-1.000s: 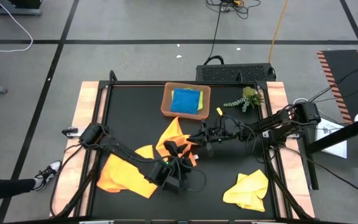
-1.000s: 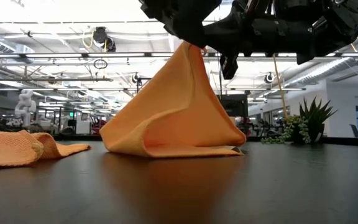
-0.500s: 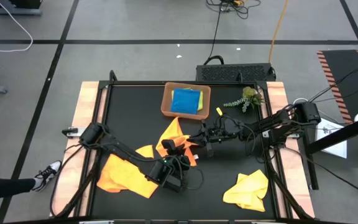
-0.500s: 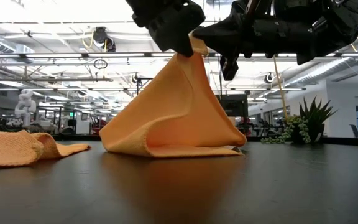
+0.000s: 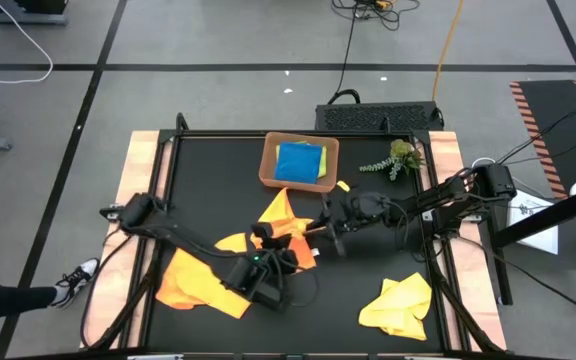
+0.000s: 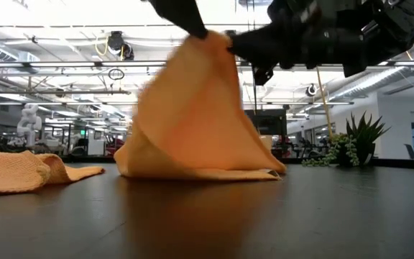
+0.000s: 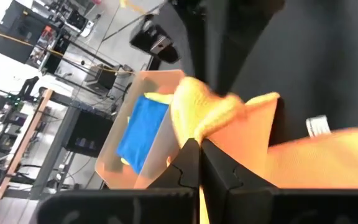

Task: Fold microfiber towels
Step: Fold the orange microfiber towel

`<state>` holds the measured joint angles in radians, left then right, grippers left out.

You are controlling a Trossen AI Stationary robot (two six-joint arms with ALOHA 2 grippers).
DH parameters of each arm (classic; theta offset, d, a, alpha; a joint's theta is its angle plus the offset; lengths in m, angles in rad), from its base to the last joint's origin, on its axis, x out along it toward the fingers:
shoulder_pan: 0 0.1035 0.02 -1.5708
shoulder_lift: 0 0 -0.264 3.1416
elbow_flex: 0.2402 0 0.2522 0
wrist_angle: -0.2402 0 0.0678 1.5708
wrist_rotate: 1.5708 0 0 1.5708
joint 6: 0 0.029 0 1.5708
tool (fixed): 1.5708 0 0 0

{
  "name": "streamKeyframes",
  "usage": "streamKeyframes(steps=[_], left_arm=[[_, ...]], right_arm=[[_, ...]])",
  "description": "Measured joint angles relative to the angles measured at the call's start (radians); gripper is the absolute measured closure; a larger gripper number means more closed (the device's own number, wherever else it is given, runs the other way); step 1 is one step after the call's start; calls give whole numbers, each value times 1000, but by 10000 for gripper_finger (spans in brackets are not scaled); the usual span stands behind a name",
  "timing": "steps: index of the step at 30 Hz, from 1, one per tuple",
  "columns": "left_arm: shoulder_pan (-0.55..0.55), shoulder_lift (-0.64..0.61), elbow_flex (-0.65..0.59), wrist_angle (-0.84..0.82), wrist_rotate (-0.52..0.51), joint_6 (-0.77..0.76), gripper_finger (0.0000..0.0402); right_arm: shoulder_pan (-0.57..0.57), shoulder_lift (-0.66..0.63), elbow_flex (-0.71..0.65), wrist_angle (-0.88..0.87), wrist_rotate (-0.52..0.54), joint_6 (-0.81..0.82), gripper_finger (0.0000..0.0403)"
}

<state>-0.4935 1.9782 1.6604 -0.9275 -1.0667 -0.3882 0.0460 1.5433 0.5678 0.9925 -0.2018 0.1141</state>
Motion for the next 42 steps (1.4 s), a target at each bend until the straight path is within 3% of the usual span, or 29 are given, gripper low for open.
streamKeyframes(steps=[6,12,18,26,37,42], left_arm=[[-39,-62,0,-53,1,-14,400],[-46,-83,0,-73,7,-13,401],[-37,-82,0,-75,13,1,401],[-31,-82,0,-75,22,9,401],[-31,-82,0,-74,20,8,401],[-31,-82,0,-72,20,8,401]], right_arm=[[0,0,-23,-102,106,-177,272],[21,0,-45,-245,129,-187,209],[52,0,-80,-309,131,-184,173],[69,0,-147,-394,307,-205,172],[63,11,-164,-362,306,-195,188],[63,97,-164,-276,305,-195,188]])
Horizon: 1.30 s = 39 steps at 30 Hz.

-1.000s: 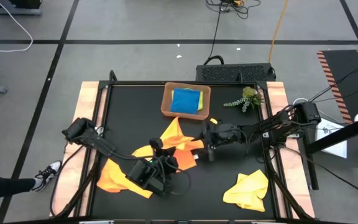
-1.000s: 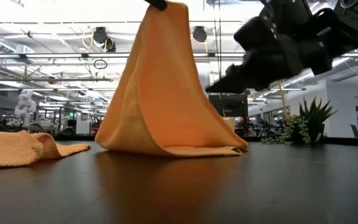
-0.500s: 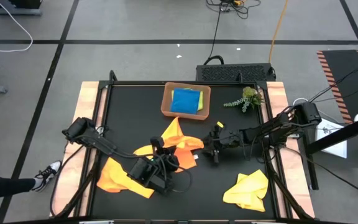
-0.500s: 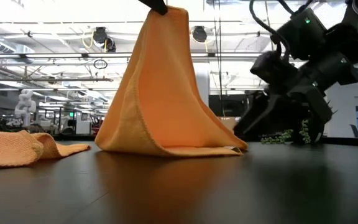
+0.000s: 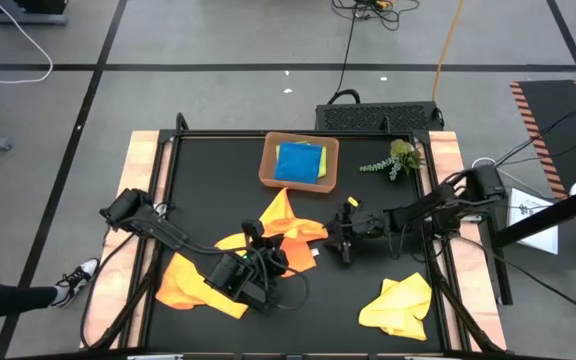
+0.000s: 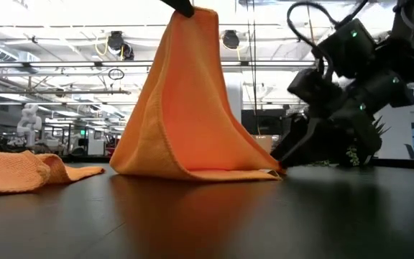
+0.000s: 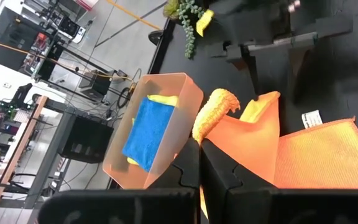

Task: Fold microfiber towels
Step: Fold the orange microfiber towel

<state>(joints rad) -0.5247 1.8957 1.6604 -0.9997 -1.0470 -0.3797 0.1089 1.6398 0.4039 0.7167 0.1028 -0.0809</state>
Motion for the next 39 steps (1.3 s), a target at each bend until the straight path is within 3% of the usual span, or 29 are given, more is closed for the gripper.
streamKeyframes(steps=[7,11,15,17,24,33,39], left_arm=[[0,0,0,0,0,1,401],[0,0,0,0,0,1,401],[0,0,0,1,0,1,401],[-1,0,0,1,0,5,401],[-35,-41,1,9,22,12,401],[-145,-165,1,90,26,47,401],[-225,-231,0,335,64,218,401]], right_arm=[[1,83,15,30,50,1,211],[2,83,16,22,42,0,278],[2,72,16,12,43,-10,370],[6,54,16,5,47,-9,392],[108,-142,13,-37,27,16,399],[378,-499,47,-6,1,-27,401],[551,-564,169,-29,-4,-119,402]])
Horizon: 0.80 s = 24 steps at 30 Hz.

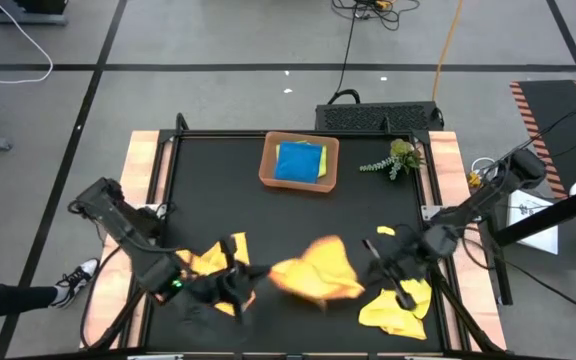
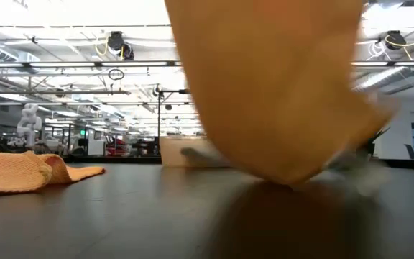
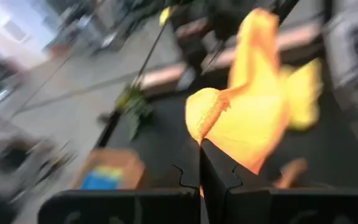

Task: Fold microfiber towels
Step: Fold the orange microfiber towel

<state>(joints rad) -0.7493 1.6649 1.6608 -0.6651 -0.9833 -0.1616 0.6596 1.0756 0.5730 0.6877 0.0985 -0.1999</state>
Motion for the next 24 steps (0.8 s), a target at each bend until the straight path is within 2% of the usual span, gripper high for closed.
streamKeyframes(steps=[4,7,11,17,20,24], left_arm=[[-58,-18,2,193,38,151,401],[-88,-18,2,224,26,186,401],[-97,-18,0,74,1,34,401],[-17,-16,-122,-142,11,-274,401],[43,-16,-206,-144,41,-312,401],[150,-16,-322,-126,137,-319,401]], right_arm=[[94,15,111,-51,-25,-31,402],[146,19,168,-91,-15,-32,402],[171,16,184,-149,122,20,402],[129,10,184,-447,336,233,403],[83,10,184,-608,378,356,403],[11,9,184,-816,402,493,403]])
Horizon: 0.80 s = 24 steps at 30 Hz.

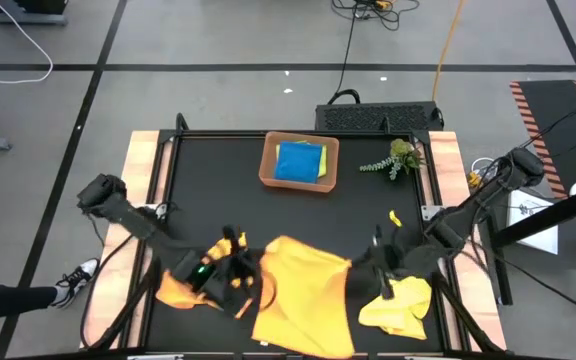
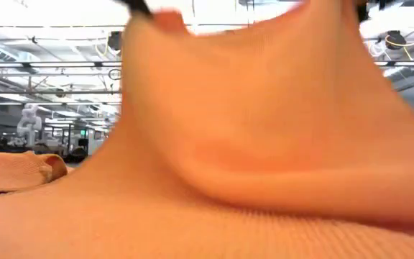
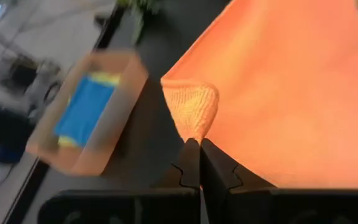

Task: Fold microfiber towels
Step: Fold the orange microfiber towel

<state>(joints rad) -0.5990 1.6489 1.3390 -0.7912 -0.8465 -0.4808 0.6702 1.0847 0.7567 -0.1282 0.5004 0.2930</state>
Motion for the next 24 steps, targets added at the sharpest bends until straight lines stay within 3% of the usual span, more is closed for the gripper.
streamKeyframes(steps=[4,10,18,24], left_arm=[[116,0,-131,114,65,34,401],[269,0,-280,372,187,206,401],[443,0,-315,517,264,386,401],[480,0,-315,564,307,448,401]], right_arm=[[-83,0,0,-215,1,134,403],[-226,0,0,-470,4,245,403],[-459,0,-1,-514,-4,135,403],[-509,0,-1,-488,-92,88,403]])
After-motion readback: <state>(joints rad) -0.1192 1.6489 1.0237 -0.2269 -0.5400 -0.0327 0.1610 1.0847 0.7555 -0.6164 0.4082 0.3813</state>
